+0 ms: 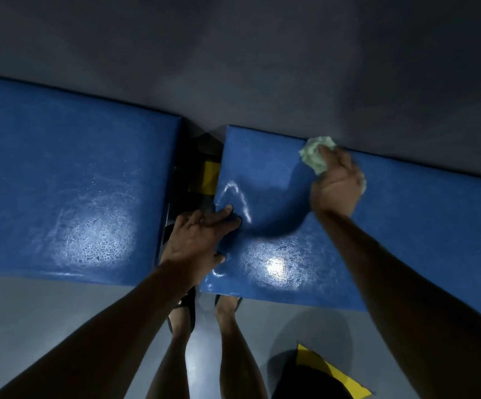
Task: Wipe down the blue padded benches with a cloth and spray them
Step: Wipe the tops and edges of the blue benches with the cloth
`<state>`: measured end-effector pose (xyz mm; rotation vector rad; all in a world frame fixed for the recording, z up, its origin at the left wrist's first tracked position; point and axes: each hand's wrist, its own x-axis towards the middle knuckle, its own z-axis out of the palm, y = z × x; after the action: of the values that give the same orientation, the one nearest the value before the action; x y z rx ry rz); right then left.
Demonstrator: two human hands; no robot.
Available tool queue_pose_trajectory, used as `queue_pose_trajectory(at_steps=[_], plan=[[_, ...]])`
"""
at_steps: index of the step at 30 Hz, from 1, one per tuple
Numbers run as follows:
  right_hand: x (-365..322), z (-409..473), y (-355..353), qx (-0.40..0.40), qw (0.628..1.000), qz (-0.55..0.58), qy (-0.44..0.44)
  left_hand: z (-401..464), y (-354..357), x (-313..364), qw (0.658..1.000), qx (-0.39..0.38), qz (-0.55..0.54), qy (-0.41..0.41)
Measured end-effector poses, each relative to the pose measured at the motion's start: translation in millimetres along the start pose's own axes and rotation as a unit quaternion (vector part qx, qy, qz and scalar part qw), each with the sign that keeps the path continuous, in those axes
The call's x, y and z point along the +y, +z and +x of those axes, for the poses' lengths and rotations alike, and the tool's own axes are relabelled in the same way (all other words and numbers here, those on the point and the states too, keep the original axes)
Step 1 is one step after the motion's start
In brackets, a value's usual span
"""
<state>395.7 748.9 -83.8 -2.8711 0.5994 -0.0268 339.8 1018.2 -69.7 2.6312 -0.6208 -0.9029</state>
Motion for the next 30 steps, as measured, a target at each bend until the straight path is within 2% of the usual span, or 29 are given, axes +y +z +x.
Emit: queue_pose_trajectory(at_steps=[5,9,12,15,19,21,25,28,30], plan=[[-100.3,-22.4,26.6,-0.041,0.989,0.020,-0.139,1.5,1.2,-0.4,1.000,-0.008,0.019,-0.007],[-144.3,-4.3,38.6,-0.073,0.964,-0.046,-0.251,1.5,5.0,-0.4,1.000,-0.001,0.020,-0.007],[-135.2,-4.5,31.6,-0.094,0.952,-0.048,-0.289,1.1,4.8,-1.3,1.000,-0.001,0.014,-0.010],[-100.9,-43.1,23.8,-0.110,0.923,-0.033,-0.368,-0.3,3.2,1.3,1.000,0.012,0.026,-0.007],[-73.9,-46.4,20.0,-0.096,0.897,-0.012,-0.432,-1.1,2.3,1.5,1.000,0.029,0.005,-0.008],[-88.3,-14.8,18.5,-0.096,0.893,-0.041,-0.437,-1.2,4.0,0.2,0.999,0.036,-0.012,-0.005],[-120.5,30.9,21.7,-0.113,0.910,-0.096,-0.387,-4.1,11.3,-4.5,0.998,0.050,-0.029,0.003],[-112.4,10.3,28.2,-0.089,0.926,-0.034,-0.366,-3.1,11.2,-6.0,0.999,0.043,-0.024,0.001],[-95.5,-23.3,29.2,-0.090,0.920,0.031,-0.381,-3.6,10.3,-4.9,0.999,0.045,-0.016,0.000]])
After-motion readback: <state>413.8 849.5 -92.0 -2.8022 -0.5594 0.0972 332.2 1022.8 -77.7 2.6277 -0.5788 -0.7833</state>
